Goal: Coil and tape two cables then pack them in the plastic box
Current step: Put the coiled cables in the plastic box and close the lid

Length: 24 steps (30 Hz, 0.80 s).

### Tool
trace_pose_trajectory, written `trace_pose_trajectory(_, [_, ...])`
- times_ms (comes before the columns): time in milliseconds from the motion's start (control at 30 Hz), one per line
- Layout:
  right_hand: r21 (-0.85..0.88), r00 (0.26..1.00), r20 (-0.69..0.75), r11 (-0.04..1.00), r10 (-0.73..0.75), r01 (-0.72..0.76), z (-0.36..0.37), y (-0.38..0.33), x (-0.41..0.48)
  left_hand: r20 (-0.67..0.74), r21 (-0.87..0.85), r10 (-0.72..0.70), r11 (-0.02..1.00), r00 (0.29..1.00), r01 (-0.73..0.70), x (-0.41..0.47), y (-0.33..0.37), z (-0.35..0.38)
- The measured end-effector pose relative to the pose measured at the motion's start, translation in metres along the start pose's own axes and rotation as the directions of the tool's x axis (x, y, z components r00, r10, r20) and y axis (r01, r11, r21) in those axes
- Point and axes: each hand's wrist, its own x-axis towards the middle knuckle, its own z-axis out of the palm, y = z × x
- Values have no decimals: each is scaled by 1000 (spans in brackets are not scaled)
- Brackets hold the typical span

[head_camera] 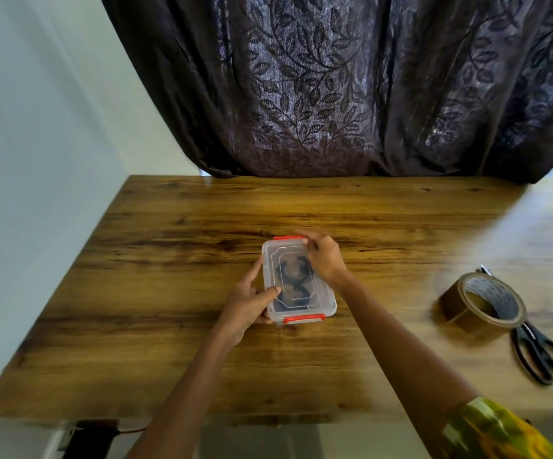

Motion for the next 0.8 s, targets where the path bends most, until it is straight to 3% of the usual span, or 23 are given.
trace_pose_trajectory(167, [130,976,-195,989,99,-74,-1,13,-44,-38,-16,13,1000,999,-13,-1,-1,2])
trace_pose_trajectory(467, [281,958,-211,951,194,-131,5,22,-105,-168,16,40,999,985,-38,-7,-12,8])
trace_pose_trajectory(667, [303,990,-94,950,106,-73,30,-16,-104,-289,69,76,996,954,-58,-24,-1,-34])
trace_pose_trajectory(800, [316,999,49,948,5,-20,78,-48,-103,-451,101,53,995,891,-8,-38,5,-87])
